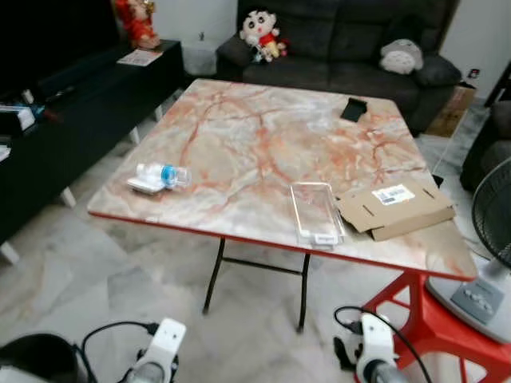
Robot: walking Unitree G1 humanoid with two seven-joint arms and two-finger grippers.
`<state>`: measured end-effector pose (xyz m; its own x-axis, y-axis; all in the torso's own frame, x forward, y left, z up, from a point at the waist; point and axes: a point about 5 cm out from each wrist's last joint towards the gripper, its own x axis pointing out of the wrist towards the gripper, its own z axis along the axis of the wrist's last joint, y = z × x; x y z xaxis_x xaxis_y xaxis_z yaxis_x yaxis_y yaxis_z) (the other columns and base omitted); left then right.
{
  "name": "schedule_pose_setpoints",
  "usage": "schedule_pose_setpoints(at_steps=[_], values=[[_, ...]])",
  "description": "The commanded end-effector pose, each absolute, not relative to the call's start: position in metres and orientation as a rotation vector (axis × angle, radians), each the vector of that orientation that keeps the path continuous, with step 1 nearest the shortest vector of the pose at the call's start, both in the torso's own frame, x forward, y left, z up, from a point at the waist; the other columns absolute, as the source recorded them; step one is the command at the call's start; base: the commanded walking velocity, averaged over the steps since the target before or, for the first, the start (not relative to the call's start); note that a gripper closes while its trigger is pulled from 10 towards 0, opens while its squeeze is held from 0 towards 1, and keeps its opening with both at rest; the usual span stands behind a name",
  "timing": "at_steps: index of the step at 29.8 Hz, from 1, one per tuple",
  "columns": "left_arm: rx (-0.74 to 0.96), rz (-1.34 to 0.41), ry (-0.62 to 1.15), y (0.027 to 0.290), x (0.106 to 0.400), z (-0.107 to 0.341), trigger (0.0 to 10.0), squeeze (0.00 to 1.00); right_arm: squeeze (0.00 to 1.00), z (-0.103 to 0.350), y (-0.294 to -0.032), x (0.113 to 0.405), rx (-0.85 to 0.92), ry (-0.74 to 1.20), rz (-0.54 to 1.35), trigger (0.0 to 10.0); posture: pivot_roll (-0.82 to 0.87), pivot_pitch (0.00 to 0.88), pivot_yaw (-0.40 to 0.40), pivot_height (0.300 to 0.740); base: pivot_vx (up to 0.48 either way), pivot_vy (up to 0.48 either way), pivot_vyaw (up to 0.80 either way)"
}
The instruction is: Picking trash to rubbish bin
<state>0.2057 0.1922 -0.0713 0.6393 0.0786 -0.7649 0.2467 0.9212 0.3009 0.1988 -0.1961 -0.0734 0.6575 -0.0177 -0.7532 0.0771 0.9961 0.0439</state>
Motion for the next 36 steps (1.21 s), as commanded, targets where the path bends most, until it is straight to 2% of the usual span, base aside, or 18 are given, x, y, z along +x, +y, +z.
schedule_pose_setpoints(at_steps=[1,13,29,36], values=[[0.401,-0.108,0.887,0.189,0.205,-0.072,10.0,0.0,0.0,-0.073,-0.201,0.198,0.069,0.854,-0.069,10.0,0.07,0.012,-0.103,0.74,0.0,-0.259,0.0],[0.391,-0.086,0.889,0.192,0.203,-0.073,10.0,0.0,0.0,-0.072,-0.205,0.198,0.046,0.86,-0.061,10.0,0.08,0.026,-0.123,0.74,0.0,-0.259,0.0],[0.381,-0.08,0.865,0.189,0.209,-0.07,10.0,0.0,0.0,-0.074,-0.207,0.194,0.049,0.869,-0.074,10.0,0.07,0.05,-0.129,0.74,0.0,0.0,0.0],[0.382,-0.085,0.88,0.189,0.204,-0.073,10.0,0.0,0.0,-0.065,-0.201,0.212,0.062,0.796,-0.051,10.0,0.06,0.065,-0.111,0.74,0.0,0.0,0.0]])
